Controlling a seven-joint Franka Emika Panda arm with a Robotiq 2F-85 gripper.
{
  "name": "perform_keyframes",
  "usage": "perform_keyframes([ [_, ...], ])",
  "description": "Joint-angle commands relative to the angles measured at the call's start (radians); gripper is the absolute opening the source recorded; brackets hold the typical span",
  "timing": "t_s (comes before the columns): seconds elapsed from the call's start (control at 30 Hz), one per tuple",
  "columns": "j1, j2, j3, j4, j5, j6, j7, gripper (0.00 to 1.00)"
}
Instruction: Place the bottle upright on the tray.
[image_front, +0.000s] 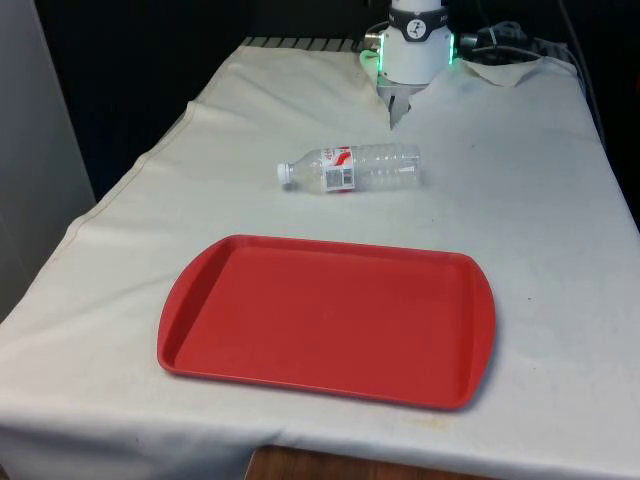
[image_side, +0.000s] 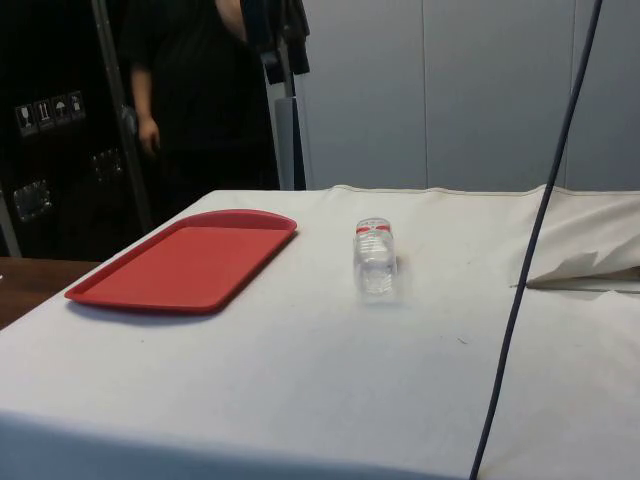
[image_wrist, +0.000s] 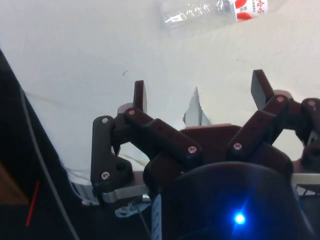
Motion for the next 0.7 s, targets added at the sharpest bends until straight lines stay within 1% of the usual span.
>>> perform_keyframes([
  [0.0, 0.001, -0.017, 0.001, -0.021, -0.010, 0.024, 0.006, 1.00],
  [0.03, 0.000, -0.011, 0.000, -0.016, -0.004, 0.011, 0.000, 1.00],
  [0.07, 0.001, -0.028, 0.002, -0.039, -0.014, 0.038, 0.007, 1.00],
  [0.17, 0.001, -0.047, 0.002, -0.071, -0.018, 0.064, 0.008, 1.00],
  [0.23, 0.001, -0.066, 0.003, -0.104, -0.021, 0.094, 0.009, 1.00],
  [0.27, 0.001, -0.071, 0.003, -0.114, -0.022, 0.103, 0.009, 1.00],
  [0.3, 0.000, -0.065, 0.001, -0.108, -0.014, 0.089, 0.002, 1.00],
  [0.33, 0.001, -0.077, 0.003, -0.124, -0.023, 0.112, 0.010, 1.00],
  [0.57, 0.000, -0.114, 0.002, -0.198, -0.022, 0.191, 0.011, 1.00],
  [0.6, 0.000, -0.103, 0.001, -0.184, -0.016, 0.171, 0.004, 1.00],
  [0.63, 0.000, -0.118, 0.002, -0.207, -0.022, 0.201, 0.012, 1.00],
  [0.67, -0.001, -0.122, 0.002, -0.216, -0.022, 0.210, 0.012, 1.00],
])
